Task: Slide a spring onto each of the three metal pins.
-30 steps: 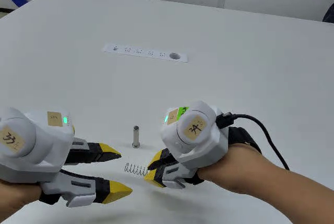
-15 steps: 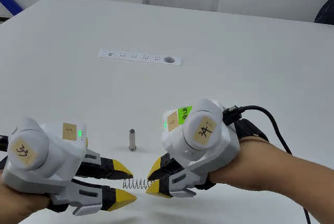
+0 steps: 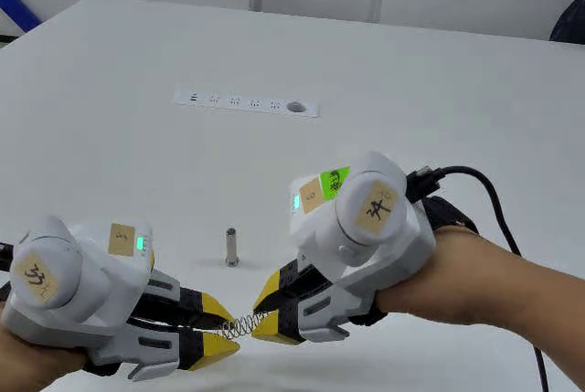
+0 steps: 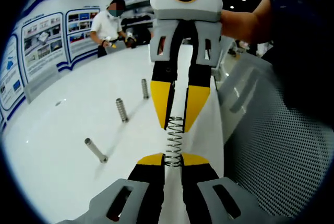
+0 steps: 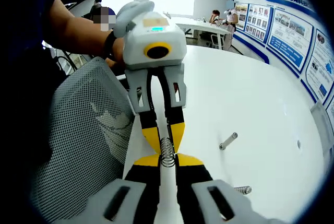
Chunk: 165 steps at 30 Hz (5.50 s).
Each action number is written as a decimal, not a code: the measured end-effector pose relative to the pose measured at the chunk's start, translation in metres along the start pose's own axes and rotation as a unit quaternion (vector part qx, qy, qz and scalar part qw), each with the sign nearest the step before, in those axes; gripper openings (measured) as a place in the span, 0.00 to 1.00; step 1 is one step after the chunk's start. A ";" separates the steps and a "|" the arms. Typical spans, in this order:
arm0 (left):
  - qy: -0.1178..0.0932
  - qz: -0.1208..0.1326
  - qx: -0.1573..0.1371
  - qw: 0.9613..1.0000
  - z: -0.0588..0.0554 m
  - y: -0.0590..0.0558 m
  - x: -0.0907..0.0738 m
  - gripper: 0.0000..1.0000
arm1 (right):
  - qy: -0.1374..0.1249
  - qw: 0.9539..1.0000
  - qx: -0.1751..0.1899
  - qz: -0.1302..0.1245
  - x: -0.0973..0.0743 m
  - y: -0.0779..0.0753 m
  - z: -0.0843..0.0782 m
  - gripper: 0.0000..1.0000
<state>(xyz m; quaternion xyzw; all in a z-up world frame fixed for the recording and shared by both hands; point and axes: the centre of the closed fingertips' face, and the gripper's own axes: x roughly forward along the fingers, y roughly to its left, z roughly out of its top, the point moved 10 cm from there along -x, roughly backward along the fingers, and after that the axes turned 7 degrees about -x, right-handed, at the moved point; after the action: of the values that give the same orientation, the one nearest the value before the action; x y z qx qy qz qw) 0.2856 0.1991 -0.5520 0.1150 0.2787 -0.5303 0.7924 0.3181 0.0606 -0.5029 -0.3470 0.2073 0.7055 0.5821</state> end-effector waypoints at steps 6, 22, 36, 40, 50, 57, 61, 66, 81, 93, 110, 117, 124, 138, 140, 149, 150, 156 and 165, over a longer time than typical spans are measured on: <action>-0.001 -0.001 0.004 1.000 0.002 0.000 0.002 0.11 | -0.014 1.000 -0.008 -0.007 0.000 0.001 0.009 0.11; -0.016 0.005 0.005 1.000 0.004 0.000 -0.001 0.10 | -0.001 1.000 -0.002 -0.003 0.004 -0.001 0.012 0.16; -0.021 0.010 -0.002 1.000 0.003 0.003 -0.001 0.12 | 0.006 1.000 -0.006 0.001 0.006 -0.005 0.016 0.12; -0.023 0.017 -0.010 1.000 0.002 0.004 -0.003 0.16 | 0.012 1.000 -0.009 -0.002 0.004 -0.010 0.018 0.12; -0.035 0.044 -0.040 0.998 -0.006 0.010 -0.013 0.28 | 0.029 0.999 -0.019 -0.011 -0.004 -0.025 0.022 0.12; -0.053 0.063 -0.066 0.994 -0.008 0.013 -0.019 0.36 | 0.043 0.998 -0.021 -0.038 -0.014 -0.047 0.027 0.12; -0.062 0.071 -0.077 0.993 -0.008 0.013 -0.021 0.39 | 0.054 0.997 -0.024 -0.049 -0.016 -0.061 0.030 0.12; -0.063 0.076 -0.082 0.992 -0.010 0.014 -0.023 0.42 | 0.069 0.996 -0.035 -0.054 -0.015 -0.079 0.038 0.12; -0.073 0.087 -0.100 0.988 -0.016 0.016 -0.024 0.51 | 0.131 0.990 -0.052 -0.027 0.014 -0.107 0.038 0.12; -0.084 0.098 -0.118 0.985 -0.021 0.019 -0.026 0.63 | 0.147 0.988 -0.045 -0.009 0.026 -0.110 0.033 0.12; -0.090 0.100 -0.133 0.982 -0.027 0.020 -0.029 0.64 | 0.178 0.983 -0.042 0.013 0.050 -0.116 0.025 0.12; -0.089 0.100 -0.137 0.982 -0.029 0.020 -0.028 0.63 | 0.193 0.981 -0.035 0.016 0.062 -0.117 0.018 0.12; -0.088 0.099 -0.139 0.981 -0.031 0.021 -0.028 0.63 | 0.204 0.979 -0.025 0.013 0.072 -0.116 0.008 0.12; -0.086 0.098 -0.135 0.982 -0.027 0.023 -0.028 0.63 | 0.200 0.980 -0.019 0.001 0.071 -0.114 0.002 0.16; -0.085 0.098 -0.133 0.982 -0.027 0.024 -0.028 0.63 | 0.195 0.981 -0.016 -0.001 0.069 -0.114 0.002 0.16; -0.086 0.099 -0.131 0.983 -0.023 0.025 -0.028 0.64 | 0.177 0.984 0.002 -0.018 0.051 -0.112 -0.001 0.18; -0.086 0.100 -0.130 0.983 -0.023 0.025 -0.028 0.64 | 0.173 0.985 0.005 -0.020 0.048 -0.111 -0.002 0.19; -0.088 0.102 -0.129 0.983 -0.020 0.026 -0.028 0.65 | 0.142 0.989 0.034 -0.033 0.032 -0.105 -0.006 0.20; -0.090 0.105 -0.127 0.982 -0.017 0.026 -0.029 0.67 | 0.094 0.992 0.068 -0.053 0.012 -0.089 -0.012 0.20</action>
<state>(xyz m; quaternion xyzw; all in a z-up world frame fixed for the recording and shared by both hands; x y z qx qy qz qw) 0.2953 0.2402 -0.5524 -0.0058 0.2580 -0.4130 0.8734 0.4059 0.0812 -0.5101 -0.3820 0.2900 0.6220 0.6190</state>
